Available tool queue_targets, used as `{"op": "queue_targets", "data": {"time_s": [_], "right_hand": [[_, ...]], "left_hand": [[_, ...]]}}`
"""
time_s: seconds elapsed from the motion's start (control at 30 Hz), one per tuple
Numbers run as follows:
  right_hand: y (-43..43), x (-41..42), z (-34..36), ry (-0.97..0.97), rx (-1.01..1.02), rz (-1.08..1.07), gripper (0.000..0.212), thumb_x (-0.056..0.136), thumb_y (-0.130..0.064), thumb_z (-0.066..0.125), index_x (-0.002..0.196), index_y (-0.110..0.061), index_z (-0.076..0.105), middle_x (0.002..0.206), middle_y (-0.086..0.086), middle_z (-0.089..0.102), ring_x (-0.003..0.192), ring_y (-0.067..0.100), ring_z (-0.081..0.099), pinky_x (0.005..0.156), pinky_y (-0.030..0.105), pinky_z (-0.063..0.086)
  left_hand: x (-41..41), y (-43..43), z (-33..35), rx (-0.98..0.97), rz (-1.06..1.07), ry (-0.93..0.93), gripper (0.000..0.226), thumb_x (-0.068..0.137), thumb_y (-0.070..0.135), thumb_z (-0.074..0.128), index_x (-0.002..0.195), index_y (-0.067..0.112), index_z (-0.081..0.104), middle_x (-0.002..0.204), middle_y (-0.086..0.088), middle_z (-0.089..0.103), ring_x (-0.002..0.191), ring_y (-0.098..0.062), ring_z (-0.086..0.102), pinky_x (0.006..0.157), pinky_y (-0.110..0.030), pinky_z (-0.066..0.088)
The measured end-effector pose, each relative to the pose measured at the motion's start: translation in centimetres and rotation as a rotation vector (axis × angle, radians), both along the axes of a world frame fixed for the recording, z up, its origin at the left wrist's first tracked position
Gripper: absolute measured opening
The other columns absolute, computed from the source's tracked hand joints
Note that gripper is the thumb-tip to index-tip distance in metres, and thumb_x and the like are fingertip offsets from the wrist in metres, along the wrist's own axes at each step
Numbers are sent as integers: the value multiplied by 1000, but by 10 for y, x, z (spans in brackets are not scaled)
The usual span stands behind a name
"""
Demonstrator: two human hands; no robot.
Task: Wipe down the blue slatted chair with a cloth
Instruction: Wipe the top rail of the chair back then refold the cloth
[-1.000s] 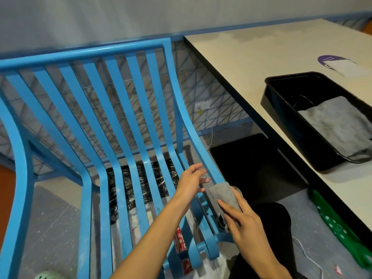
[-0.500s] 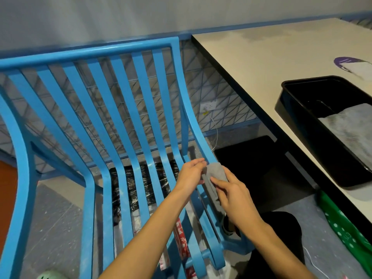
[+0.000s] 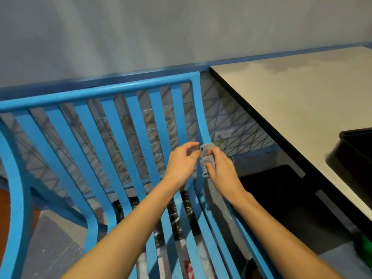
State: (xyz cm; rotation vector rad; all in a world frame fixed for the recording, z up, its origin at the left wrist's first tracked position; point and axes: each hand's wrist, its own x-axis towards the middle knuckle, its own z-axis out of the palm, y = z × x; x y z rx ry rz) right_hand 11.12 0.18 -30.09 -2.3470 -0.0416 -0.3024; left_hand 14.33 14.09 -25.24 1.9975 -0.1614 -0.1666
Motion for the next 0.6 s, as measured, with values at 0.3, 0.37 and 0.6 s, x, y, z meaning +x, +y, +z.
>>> {"op": "queue_targets", "data": {"time_s": [0.3,0.37,0.6], "right_hand": [[17,103,41,-261,174,-24,18,99,-10,47,117,-15,44,104,3,55,87,15,55,69,22,39],[22,120,58,-321,195,-44,24,99,-10,46,123,-13,43,102,2,56,82,13,57,67,16,43],[25,169,119,-385,241,-76,55,101,-12,42,151,-14,21,116,1,53,97,15,57,78,18,43]], "left_hand": [[70,67,70,178,116,-620,33,86,8,52,114,21,65,118,12,62,108,-3,50,95,-21,36],[79,84,80,238,124,-717,38,81,9,50,115,20,63,122,10,61,115,-7,49,99,-20,33],[99,130,92,462,190,-765,52,79,19,49,132,16,52,138,3,51,128,-16,42,112,-37,30]]}}
